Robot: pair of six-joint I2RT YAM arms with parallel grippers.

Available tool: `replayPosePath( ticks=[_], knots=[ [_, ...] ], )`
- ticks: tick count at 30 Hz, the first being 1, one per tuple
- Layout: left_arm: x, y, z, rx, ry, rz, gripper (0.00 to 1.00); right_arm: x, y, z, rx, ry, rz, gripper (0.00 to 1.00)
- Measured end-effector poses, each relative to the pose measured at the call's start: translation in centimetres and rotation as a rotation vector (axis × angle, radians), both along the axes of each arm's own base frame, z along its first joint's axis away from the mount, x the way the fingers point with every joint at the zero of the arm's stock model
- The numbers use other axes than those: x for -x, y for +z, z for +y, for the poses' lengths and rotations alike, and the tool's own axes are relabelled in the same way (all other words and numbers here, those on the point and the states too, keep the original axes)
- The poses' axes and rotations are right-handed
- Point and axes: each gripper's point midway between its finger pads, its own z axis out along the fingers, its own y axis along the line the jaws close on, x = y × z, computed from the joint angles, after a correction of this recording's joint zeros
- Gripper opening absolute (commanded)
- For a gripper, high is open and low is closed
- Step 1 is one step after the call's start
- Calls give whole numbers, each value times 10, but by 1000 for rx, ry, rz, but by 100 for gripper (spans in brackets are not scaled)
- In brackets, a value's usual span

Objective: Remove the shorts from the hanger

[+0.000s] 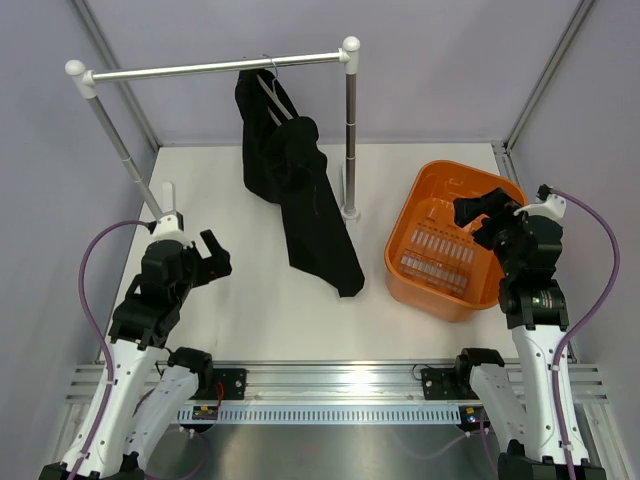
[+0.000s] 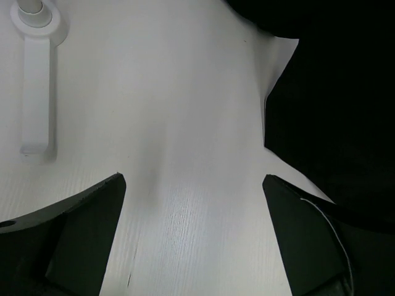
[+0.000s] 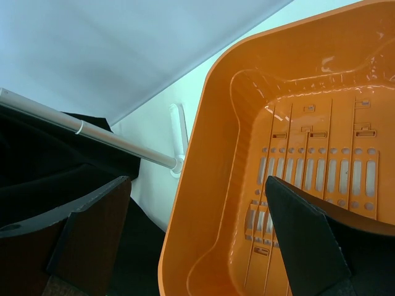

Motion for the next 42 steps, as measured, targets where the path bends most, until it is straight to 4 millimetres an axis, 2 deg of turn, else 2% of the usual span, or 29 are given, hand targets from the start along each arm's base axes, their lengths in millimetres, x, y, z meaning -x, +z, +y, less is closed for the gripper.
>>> replayPosePath(
  ticks=[9,12,16,18,24,27,31,33,38,42],
  knots=[
    [-1,1,-2,-6,-16,-1,99,3,-8,-2,16,-6,34,99],
    [-4,13,-4,1,-25,-18,99,5,-12,-4,29,-15,48,99],
    [-14,55,-9,27,-39,-92,99,8,-14,-5,38,-18,59,99],
    [-20,91,-14,53,-51,-153,99,9,-14,-5,39,-14,58,100],
    [-46,216,-30,134,-97,-381,98,11,-15,0,45,16,59,99],
    [-59,256,-37,171,-111,-451,93,15,-14,1,50,25,56,99],
    [-89,287,-50,195,-123,-472,89,19,-9,4,50,40,37,99],
    [-108,296,-65,200,-147,-470,88,20,-8,4,51,41,34,99],
    [-152,298,-114,171,-204,-430,87,20,-9,7,48,58,37,99],
    [-174,295,-138,130,-200,-419,85,22,-4,7,50,59,40,99]
  ],
)
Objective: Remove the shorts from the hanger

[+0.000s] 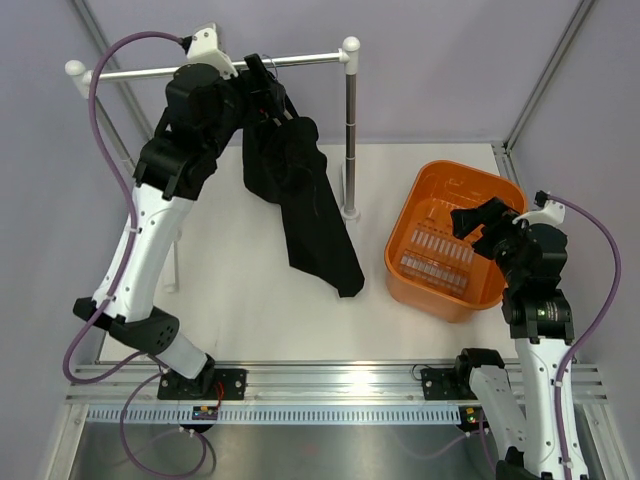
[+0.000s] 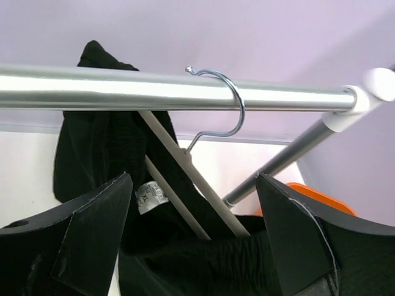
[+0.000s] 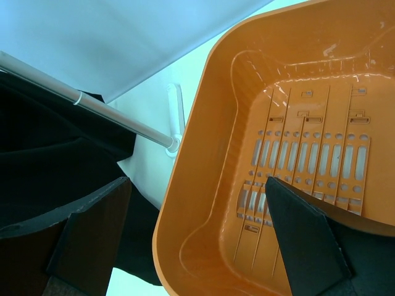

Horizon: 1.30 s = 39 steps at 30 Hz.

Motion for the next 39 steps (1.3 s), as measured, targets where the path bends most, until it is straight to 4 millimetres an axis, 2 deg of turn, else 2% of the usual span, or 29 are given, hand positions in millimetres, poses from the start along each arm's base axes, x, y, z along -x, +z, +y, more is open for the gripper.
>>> replayPosePath(
  ticks=[9,18,23,30,39],
  knots=[
    [-18,-18,-5,-92,122,27,79,3,1,0,0,1,6,99],
    [-42,-47,-25,-167,146,56,77,4,0,1,-1,5,12,100],
    [-49,-49,-28,-188,169,39,75,5,1,1,2,5,10,99],
    [-57,-40,-26,-215,212,12,61,7,3,1,7,6,-1,99],
    [-66,-55,-24,-269,236,36,56,7,3,1,6,7,-1,100]
  ],
)
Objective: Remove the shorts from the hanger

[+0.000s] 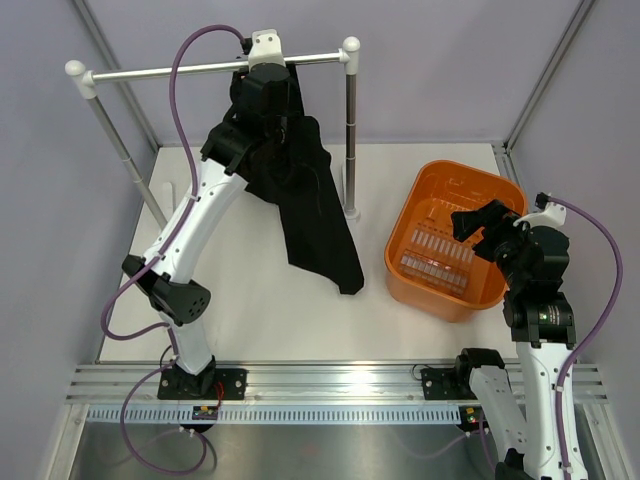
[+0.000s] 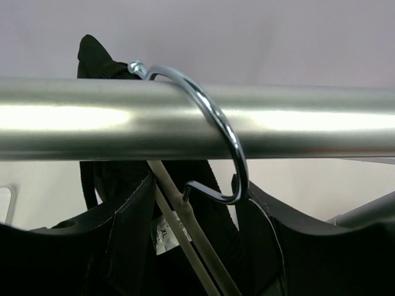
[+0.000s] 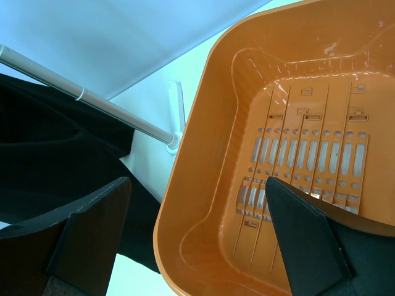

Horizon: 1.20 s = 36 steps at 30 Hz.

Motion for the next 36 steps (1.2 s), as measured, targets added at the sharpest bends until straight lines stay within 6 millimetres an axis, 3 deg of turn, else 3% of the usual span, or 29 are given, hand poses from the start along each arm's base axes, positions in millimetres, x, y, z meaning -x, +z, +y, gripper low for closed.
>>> replayPosePath(
  ticks=[5,11,15,18,28,36],
  knots=[
    [0,0,4,-20,19,-1,47,0,0,0,0,0,1,100],
    [1,1,11,-51,42,0,30,0,-2,0,0,1,5,100],
    [2,0,16,-81,56,8,16,0,-4,0,-1,1,8,99],
    [3,-1,19,-104,65,11,1,0,-4,0,-1,3,8,99],
    [11,8,23,-194,16,19,0,0,-6,4,-6,20,13,99],
    [30,39,32,-194,-16,-38,0,-1,-7,5,-8,27,16,99]
  ],
)
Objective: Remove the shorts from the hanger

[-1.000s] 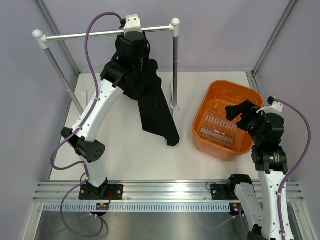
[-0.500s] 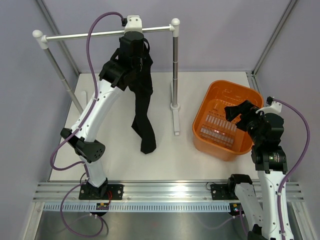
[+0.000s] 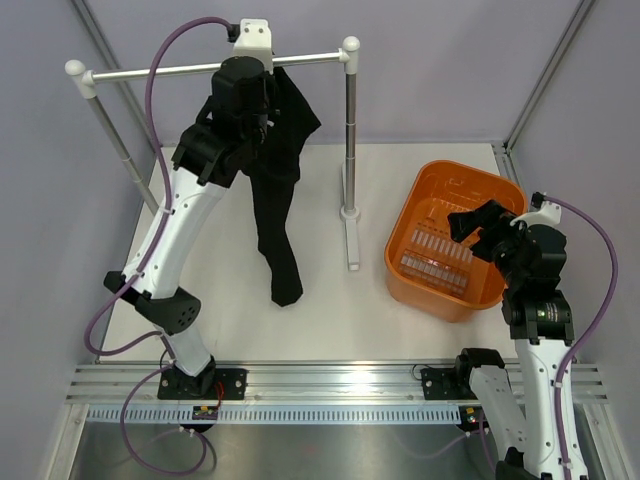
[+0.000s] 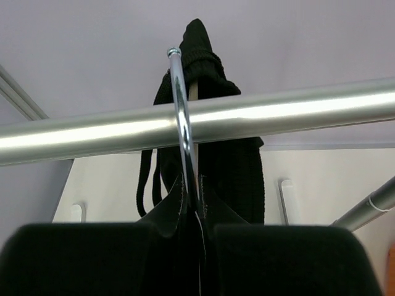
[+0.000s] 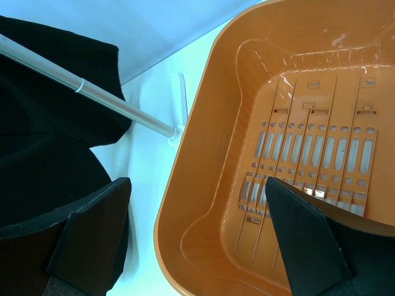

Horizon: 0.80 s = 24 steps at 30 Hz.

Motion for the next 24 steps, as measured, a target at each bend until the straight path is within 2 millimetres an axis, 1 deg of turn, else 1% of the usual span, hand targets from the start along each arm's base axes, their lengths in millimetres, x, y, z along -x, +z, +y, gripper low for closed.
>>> replayPosePath(
  ticks=[4,6,8,12,14,16,19,22,24],
  knots=[
    [11,18,5,11,-21,-35,0,-3,-1,0,0,0,2,99],
    [16,21,6,12,-33,-34,0,-4,0,0,0,1,-1,100],
    [21,20,6,6,-46,-19,0,-4,0,0,0,1,-2,99],
    [33,10,2,-5,-75,24,0,-4,-1,3,-1,20,3,99],
    [42,0,-1,-15,-98,58,0,-5,-2,6,0,44,10,97],
    [52,-10,-5,-17,-125,90,0,-6,-4,12,-1,83,20,91],
    [72,-22,-10,-15,-176,138,0,-9,-2,22,-6,145,29,87],
    [94,-28,-12,-8,-220,165,0,-13,2,34,-16,215,35,85],
    [110,-34,-14,-5,-256,179,0,-14,6,49,-9,272,36,85]
  ],
)
